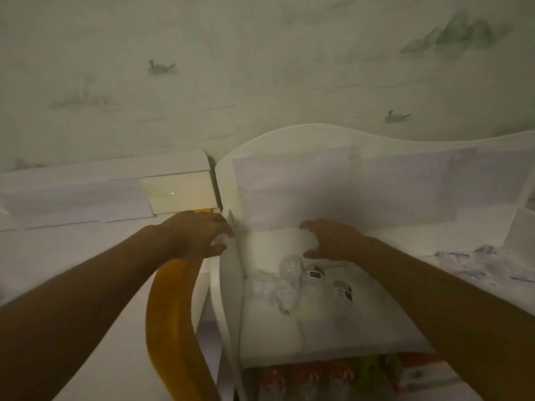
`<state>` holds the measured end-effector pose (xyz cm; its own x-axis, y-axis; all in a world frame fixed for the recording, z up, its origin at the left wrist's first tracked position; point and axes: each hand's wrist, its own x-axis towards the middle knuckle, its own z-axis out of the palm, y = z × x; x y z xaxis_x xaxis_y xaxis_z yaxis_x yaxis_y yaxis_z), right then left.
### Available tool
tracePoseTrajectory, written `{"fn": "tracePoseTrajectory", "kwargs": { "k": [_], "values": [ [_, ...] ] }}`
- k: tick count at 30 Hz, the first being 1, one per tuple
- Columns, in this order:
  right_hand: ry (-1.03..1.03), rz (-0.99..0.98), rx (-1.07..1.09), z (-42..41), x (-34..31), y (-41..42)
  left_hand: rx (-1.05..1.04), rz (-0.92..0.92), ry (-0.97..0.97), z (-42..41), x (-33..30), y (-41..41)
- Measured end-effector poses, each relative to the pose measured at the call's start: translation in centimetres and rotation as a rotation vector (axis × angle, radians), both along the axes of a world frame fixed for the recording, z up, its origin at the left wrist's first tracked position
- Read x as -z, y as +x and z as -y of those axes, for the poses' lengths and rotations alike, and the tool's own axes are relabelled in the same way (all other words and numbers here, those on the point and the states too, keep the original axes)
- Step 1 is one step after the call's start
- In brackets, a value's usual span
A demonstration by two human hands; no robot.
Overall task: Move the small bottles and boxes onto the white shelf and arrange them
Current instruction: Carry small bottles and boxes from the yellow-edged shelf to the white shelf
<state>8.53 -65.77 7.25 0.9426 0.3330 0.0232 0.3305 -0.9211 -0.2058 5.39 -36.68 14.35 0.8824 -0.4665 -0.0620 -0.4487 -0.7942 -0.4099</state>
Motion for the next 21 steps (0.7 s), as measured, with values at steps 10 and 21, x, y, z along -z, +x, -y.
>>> {"fn": "tracePoseTrajectory", "kwargs": {
  "k": [10,21],
  "values": [
    [-0.053,0.084,-0.153,-9.7,-4.8,-0.3,-0.190,0.026,-0.037,-12.6,-3.1,-3.5],
    [-0.028,0.132,-0.174,-27.2,-8.3,-3.8,-0.354,-0.028,-0.134,-33.6,-2.4,-8.7]
  ]
}}
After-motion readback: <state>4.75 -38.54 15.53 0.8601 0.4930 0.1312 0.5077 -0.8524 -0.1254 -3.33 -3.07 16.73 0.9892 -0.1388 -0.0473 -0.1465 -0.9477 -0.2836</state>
